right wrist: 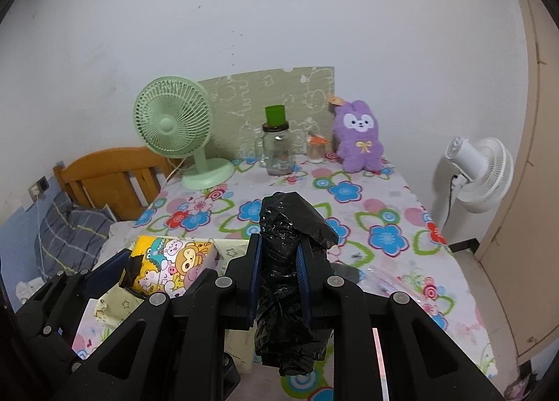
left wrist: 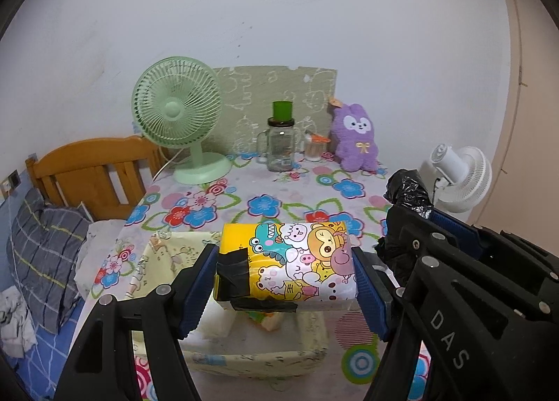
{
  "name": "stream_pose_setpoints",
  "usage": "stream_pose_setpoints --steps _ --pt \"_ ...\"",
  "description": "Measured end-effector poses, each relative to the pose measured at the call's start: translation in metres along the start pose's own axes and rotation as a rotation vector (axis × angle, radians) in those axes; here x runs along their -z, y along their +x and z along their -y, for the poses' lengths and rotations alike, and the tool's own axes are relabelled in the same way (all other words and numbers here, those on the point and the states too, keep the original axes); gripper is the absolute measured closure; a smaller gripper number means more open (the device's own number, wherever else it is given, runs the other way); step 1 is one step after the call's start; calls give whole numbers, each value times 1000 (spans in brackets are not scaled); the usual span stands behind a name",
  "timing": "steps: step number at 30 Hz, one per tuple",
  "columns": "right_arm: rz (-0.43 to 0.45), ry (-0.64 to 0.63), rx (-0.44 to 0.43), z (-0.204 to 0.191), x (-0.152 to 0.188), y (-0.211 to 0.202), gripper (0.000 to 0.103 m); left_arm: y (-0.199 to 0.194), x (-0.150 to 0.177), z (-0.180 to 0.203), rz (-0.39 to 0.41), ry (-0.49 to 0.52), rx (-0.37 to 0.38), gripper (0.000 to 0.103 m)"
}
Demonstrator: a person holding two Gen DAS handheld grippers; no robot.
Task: Organize soft objects
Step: 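Carry the yellow pouch toward the box with the left tool while the right tool lifts the black bag, then lower the yellow pouch into the box with the left tool while the right tool lowers the black bag in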
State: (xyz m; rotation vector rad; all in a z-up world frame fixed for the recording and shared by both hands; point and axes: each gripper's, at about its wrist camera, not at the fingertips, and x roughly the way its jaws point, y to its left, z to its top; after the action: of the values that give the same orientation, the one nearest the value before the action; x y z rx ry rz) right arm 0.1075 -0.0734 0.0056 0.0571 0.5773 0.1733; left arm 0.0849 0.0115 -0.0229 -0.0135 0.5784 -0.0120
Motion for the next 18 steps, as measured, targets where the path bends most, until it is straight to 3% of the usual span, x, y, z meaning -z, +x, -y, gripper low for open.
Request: stream_pose_setpoints --steps 18 --pt "-65 -59 -85 -44 1 45 81 32 6 -48 -73 -49 -61 28"
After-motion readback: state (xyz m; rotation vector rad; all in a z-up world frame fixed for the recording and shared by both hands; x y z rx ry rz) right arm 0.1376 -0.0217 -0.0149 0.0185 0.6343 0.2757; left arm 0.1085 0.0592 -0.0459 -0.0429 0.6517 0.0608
